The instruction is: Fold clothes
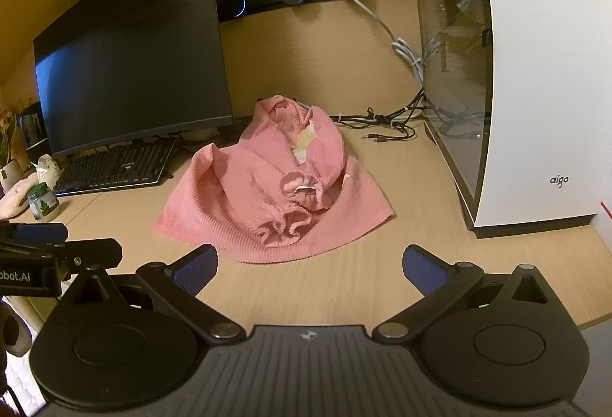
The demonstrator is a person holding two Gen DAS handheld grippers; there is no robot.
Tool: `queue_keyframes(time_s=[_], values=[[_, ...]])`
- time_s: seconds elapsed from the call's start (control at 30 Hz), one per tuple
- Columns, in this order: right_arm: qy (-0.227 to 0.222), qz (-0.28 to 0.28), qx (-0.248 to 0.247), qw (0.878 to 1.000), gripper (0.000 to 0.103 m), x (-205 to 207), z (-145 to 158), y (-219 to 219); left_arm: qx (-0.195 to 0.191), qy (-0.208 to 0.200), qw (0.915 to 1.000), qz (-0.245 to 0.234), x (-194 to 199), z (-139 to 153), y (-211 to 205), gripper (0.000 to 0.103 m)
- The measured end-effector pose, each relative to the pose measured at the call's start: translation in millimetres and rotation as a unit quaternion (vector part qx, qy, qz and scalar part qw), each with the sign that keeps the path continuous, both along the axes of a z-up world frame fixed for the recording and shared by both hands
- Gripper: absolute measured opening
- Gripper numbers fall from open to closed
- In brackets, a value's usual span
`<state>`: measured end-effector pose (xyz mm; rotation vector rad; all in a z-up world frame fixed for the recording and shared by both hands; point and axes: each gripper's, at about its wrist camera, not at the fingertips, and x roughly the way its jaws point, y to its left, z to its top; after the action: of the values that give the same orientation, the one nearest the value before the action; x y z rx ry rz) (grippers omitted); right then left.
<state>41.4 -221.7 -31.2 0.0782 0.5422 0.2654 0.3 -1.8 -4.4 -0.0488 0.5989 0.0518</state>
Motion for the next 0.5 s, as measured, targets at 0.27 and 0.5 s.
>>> queue_keyframes(time_s=[0.27, 0.5], values=[[0.004, -0.001, 0.000, 1.000, 0.103, -0.5, -1.3, 0.1, 0.001, 0.002, 1.0000, -0.002, 0.1, 0.6, -1.5, 0.103], [0.009, 0.000, -0.002, 1.000, 0.103, 0.2, -1.8, 1.6, -0.001, 0.005, 1.0000, -0.002, 1.1, -1.3, -2.3, 0.103]])
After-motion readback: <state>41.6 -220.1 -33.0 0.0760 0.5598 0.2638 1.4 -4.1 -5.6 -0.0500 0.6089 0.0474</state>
